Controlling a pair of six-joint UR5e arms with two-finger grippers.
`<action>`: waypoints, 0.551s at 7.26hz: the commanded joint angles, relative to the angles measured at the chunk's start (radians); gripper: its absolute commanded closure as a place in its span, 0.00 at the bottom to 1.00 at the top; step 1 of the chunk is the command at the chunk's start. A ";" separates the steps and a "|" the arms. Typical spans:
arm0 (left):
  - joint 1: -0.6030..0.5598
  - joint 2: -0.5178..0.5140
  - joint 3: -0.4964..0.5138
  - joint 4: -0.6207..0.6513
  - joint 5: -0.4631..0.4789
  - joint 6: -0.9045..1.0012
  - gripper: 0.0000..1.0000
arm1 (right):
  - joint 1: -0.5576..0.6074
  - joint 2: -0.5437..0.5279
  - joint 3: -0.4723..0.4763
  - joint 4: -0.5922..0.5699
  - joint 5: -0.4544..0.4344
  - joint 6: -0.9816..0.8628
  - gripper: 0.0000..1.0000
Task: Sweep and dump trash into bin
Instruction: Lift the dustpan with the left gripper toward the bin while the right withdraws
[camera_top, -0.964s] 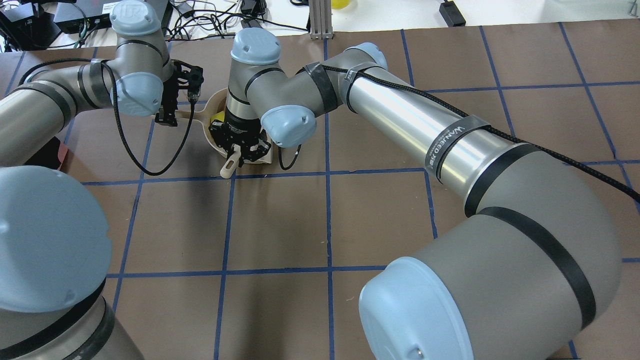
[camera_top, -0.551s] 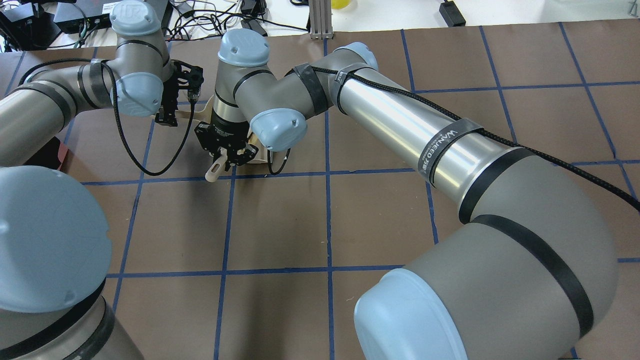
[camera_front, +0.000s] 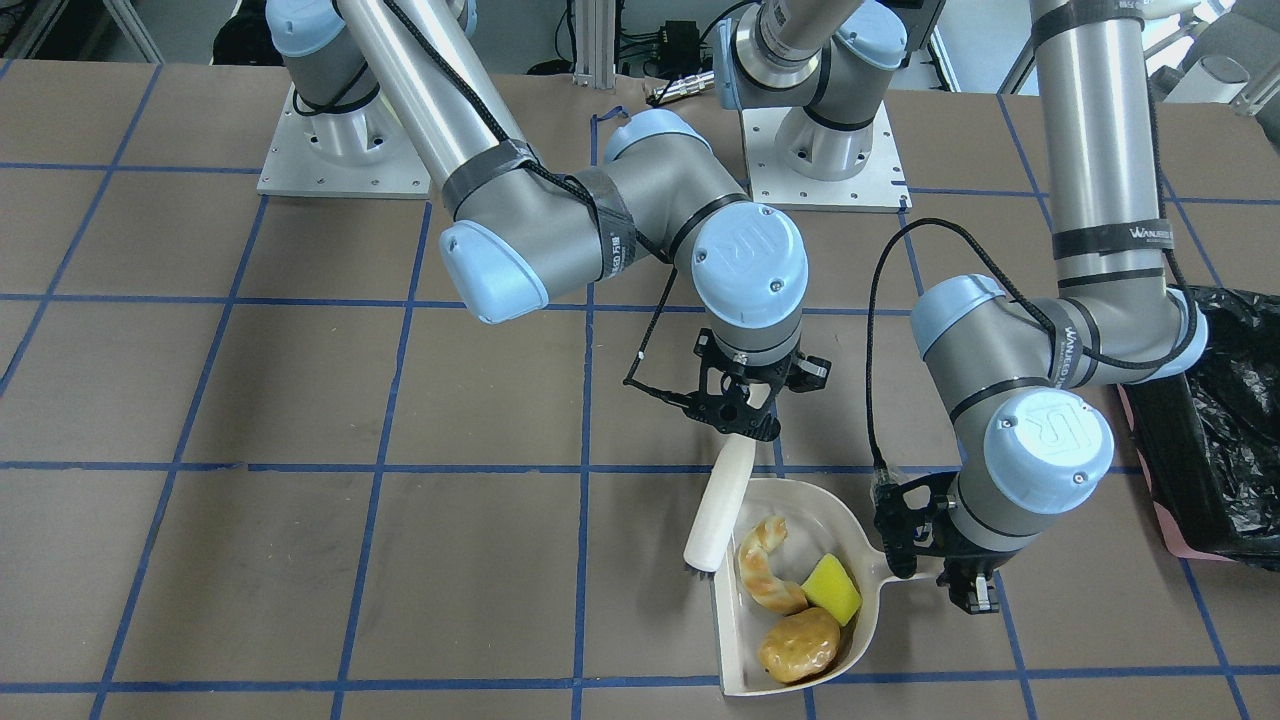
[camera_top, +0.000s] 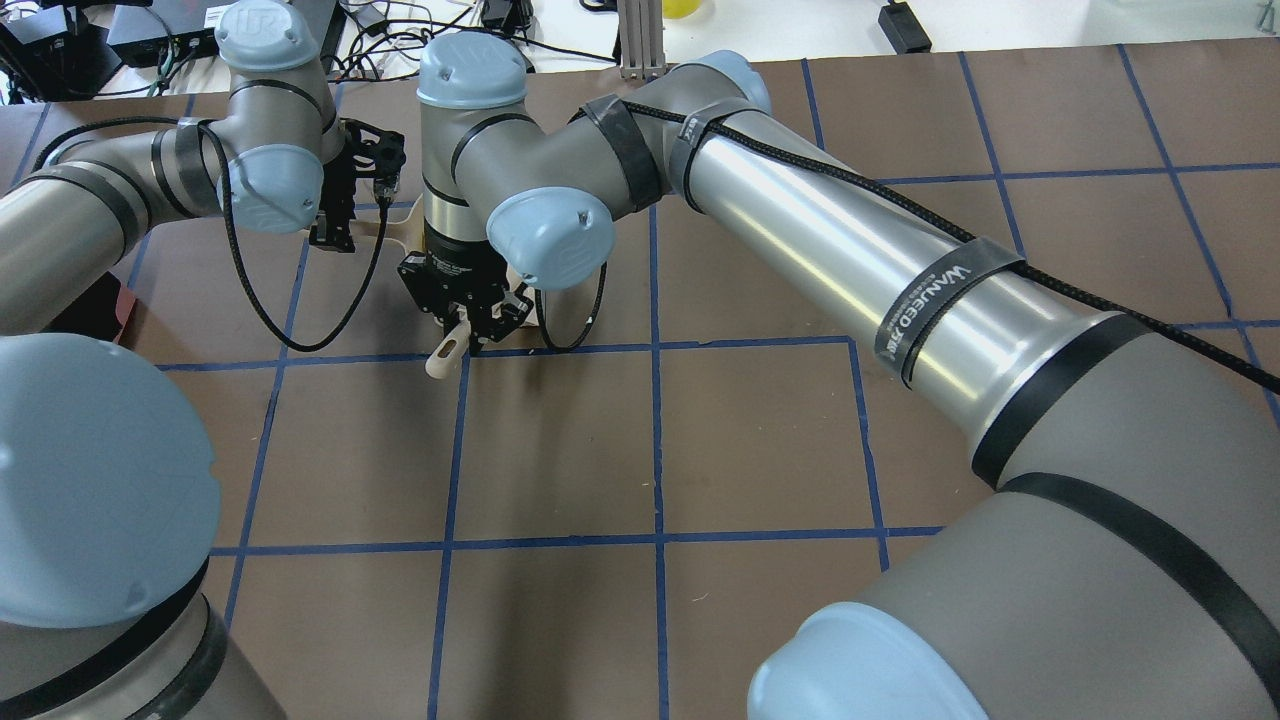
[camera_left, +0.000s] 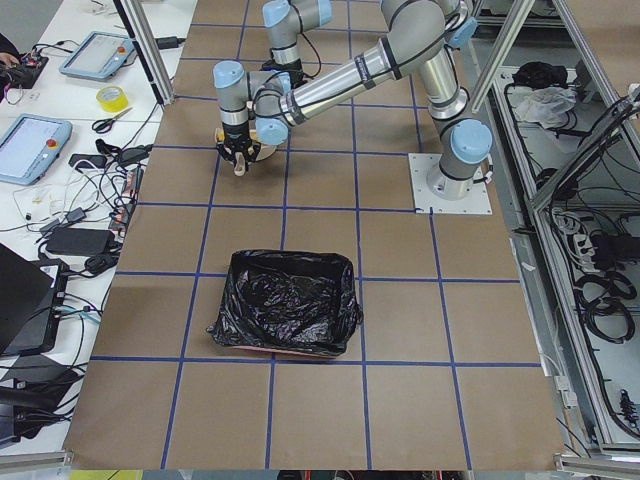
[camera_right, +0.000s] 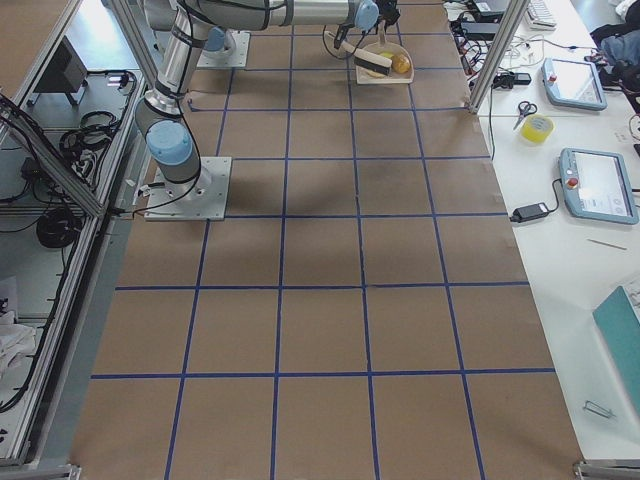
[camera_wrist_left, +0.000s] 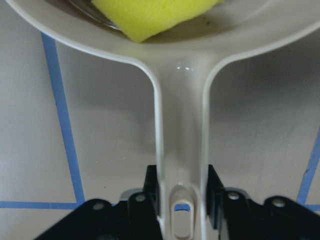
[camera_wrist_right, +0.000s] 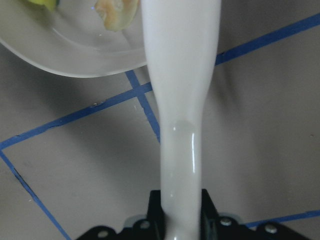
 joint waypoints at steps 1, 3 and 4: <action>0.015 0.004 -0.001 -0.001 -0.074 0.004 0.99 | -0.061 -0.053 0.003 0.110 -0.079 -0.123 1.00; 0.044 0.016 -0.004 -0.003 -0.078 0.005 1.00 | -0.170 -0.160 0.105 0.165 -0.155 -0.313 1.00; 0.064 0.027 -0.001 -0.013 -0.078 0.007 1.00 | -0.236 -0.215 0.190 0.162 -0.204 -0.431 1.00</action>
